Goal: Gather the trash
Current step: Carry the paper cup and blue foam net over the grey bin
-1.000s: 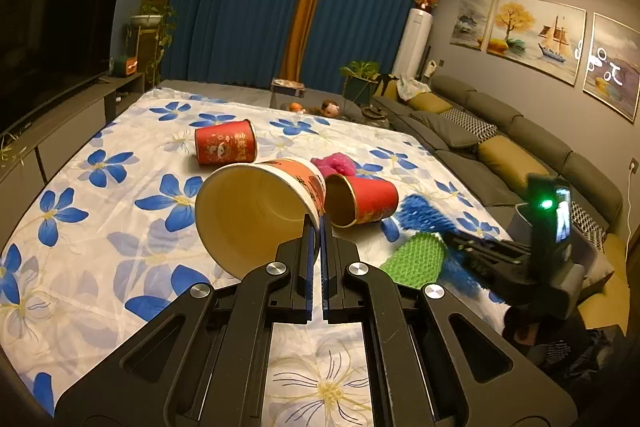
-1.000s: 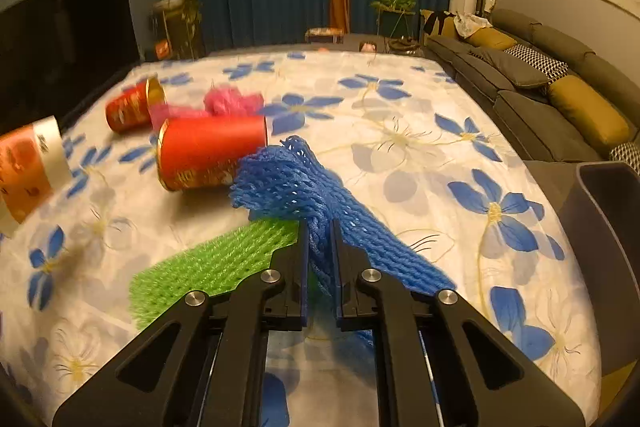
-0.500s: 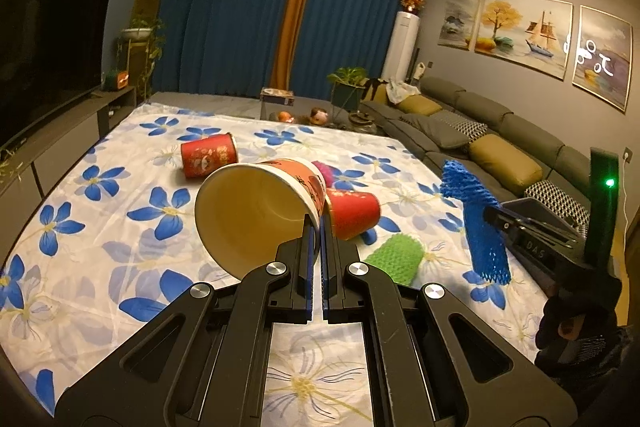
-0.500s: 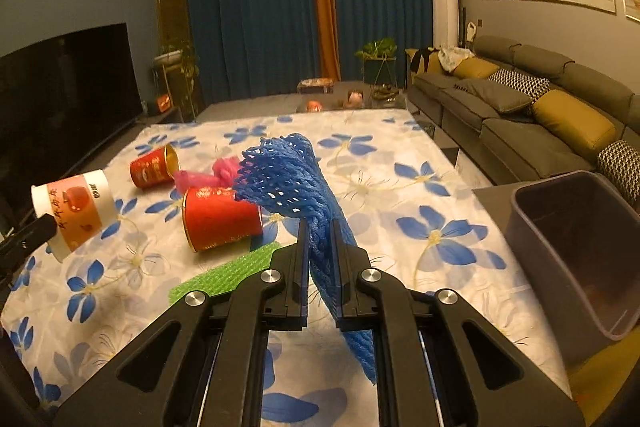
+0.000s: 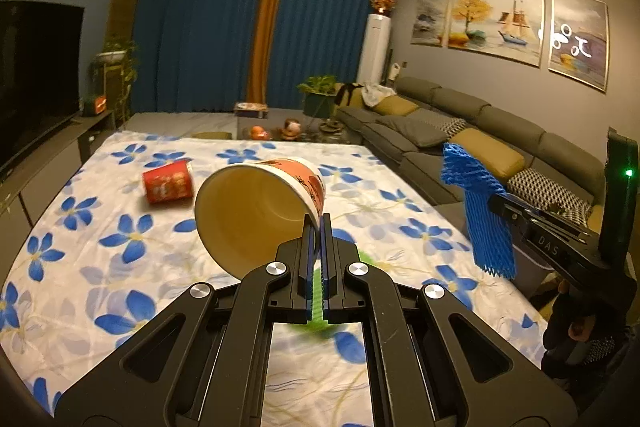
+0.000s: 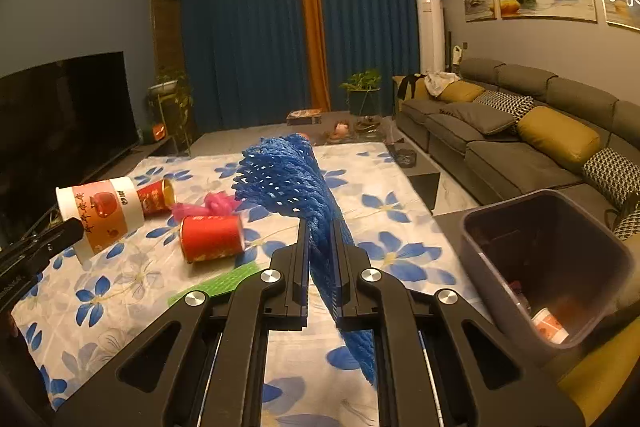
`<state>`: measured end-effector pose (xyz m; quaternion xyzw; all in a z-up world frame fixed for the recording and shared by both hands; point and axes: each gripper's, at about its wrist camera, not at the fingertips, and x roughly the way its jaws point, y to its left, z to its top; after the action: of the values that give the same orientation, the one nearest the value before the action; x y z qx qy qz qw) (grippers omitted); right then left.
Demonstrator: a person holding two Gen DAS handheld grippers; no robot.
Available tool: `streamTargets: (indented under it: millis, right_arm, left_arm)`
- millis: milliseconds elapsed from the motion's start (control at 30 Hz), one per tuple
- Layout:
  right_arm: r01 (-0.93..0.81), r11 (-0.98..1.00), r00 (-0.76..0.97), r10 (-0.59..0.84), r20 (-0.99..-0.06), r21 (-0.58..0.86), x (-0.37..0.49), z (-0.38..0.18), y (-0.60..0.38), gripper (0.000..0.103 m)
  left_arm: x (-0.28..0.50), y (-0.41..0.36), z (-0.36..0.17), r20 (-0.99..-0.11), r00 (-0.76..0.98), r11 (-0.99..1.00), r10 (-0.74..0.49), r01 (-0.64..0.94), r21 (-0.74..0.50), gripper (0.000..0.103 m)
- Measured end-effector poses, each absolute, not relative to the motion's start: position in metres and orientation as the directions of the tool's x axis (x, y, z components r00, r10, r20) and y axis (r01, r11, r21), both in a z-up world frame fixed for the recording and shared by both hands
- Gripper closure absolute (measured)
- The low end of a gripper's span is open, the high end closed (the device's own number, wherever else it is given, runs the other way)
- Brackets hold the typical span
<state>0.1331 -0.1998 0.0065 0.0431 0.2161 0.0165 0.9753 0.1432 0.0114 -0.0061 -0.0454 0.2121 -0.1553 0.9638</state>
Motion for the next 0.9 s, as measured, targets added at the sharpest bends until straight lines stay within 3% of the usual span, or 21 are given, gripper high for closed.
streamTargets:
  millis: [900]
  right_arm:
    - [0.297, 0.950, 0.905, -0.248, -0.346, 0.096, 0.111, 0.028, -0.367, 0.093]
  left_arm:
    - [0.167, -0.219, 0.025, -0.349, 0.721, 0.784, -0.599, 0.618, -0.068, 0.101]
